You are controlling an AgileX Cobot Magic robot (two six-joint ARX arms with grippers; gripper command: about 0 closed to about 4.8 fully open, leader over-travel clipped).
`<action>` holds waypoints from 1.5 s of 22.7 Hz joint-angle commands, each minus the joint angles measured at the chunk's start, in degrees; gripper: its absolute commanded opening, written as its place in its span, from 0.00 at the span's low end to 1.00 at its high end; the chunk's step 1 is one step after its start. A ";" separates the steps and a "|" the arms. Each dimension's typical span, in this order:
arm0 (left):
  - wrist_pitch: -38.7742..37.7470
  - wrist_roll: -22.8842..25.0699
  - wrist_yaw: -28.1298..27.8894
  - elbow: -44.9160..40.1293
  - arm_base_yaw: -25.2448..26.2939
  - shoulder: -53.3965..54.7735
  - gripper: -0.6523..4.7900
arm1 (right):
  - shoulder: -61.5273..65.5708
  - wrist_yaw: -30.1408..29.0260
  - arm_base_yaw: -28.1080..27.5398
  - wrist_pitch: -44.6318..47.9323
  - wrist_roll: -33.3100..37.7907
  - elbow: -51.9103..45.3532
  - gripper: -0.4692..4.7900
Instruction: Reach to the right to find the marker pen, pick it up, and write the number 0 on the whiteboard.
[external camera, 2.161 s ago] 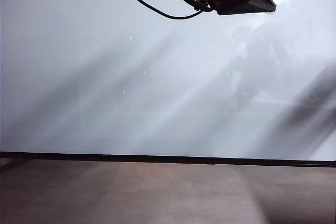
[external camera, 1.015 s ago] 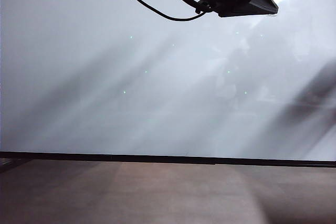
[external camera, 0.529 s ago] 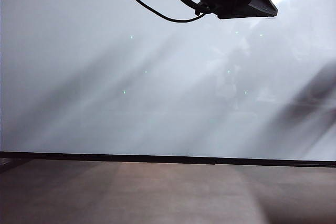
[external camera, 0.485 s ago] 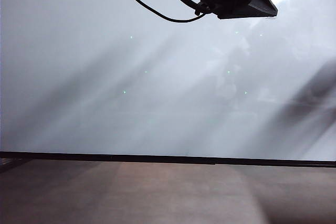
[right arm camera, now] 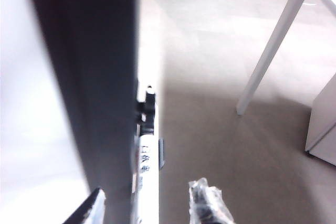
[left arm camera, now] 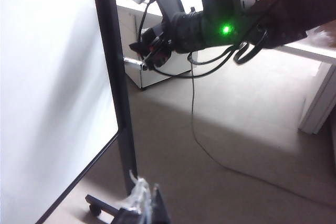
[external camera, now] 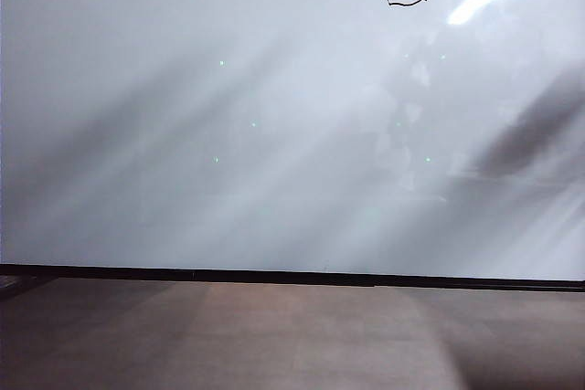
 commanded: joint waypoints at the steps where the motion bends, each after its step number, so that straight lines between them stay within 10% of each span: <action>1: -8.37 0.22 -1.42 0.02 0.02 -5.70 0.11 | -5.77 0.02 -0.11 -9.35 0.07 -0.72 0.08; 12: -31.19 -3.06 -8.15 -5.31 1.57 -47.28 0.11 | -50.73 -0.94 9.46 -24.96 6.58 -12.31 0.08; 25: -29.29 -5.92 -12.74 -33.03 1.60 -79.67 0.11 | -76.76 5.22 20.98 -38.01 11.32 -20.35 0.08; 34: -13.62 -11.85 -12.09 -53.72 1.51 -86.38 0.11 | -88.24 5.25 25.59 -36.98 12.96 -33.68 0.08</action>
